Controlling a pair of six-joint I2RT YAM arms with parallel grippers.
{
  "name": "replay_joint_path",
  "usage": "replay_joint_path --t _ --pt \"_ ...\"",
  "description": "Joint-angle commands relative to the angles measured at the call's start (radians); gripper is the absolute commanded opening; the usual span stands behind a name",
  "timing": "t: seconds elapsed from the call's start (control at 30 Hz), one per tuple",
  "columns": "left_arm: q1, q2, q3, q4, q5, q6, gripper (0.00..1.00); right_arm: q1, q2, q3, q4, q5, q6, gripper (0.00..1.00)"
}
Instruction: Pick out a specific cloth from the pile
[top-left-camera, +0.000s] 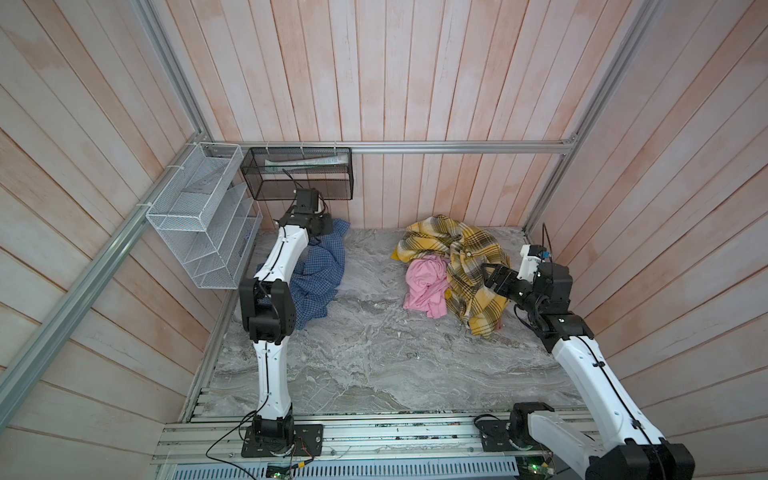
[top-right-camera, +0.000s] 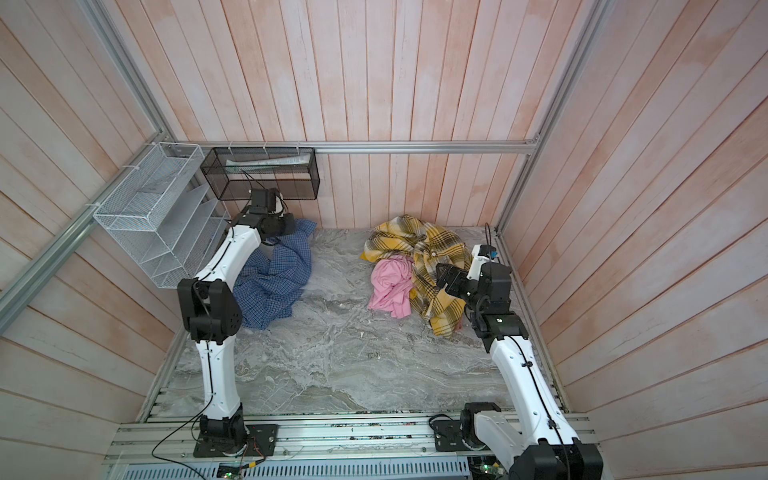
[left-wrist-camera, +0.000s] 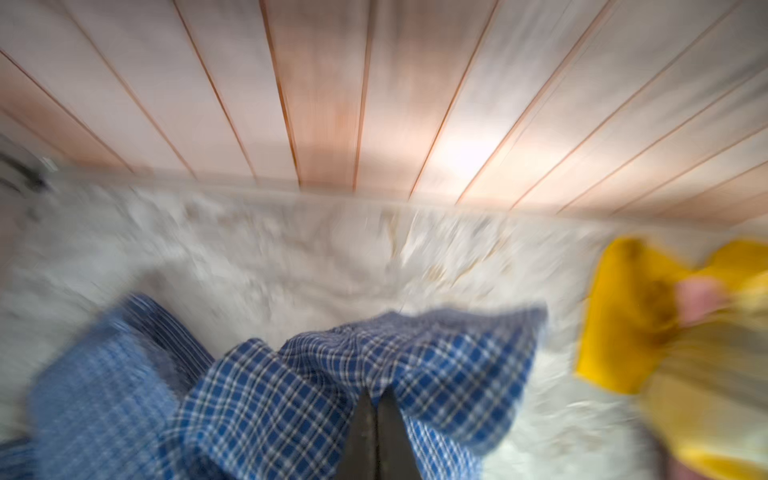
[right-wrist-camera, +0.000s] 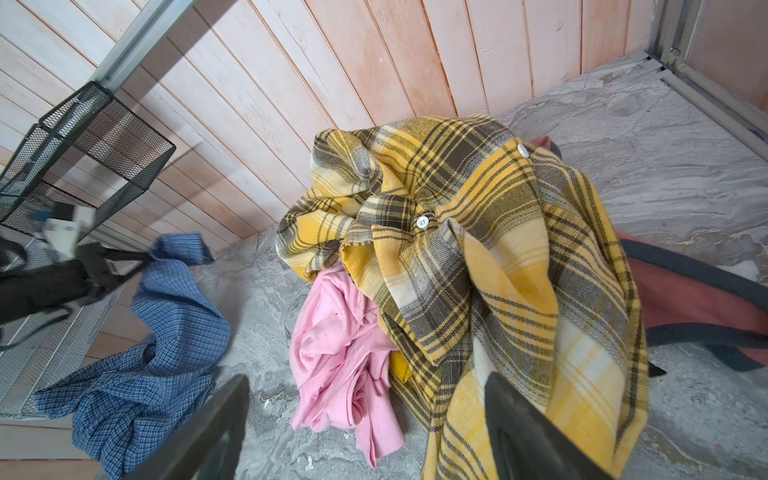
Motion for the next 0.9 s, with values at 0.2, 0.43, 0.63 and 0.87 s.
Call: replay_joint_path --t 0.2,0.43,0.63,0.87 --pt "0.054 -0.371 -0.231 0.011 -0.065 -0.027 0.00 0.003 -0.027 -0.025 0.026 -0.029 -0.021 0.89" --pt "0.088 -0.671 -0.666 0.051 -0.163 -0.052 0.00 0.003 -0.022 -0.026 0.041 -0.056 -0.025 0.89" --pt "0.124 -0.743 -0.932 0.027 -0.176 -0.107 0.00 0.003 -0.008 -0.023 0.036 -0.075 -0.030 0.89" --pt "0.147 -0.726 -1.086 0.000 -0.266 -0.113 0.00 0.003 -0.015 -0.044 0.043 -0.075 -0.022 0.89"
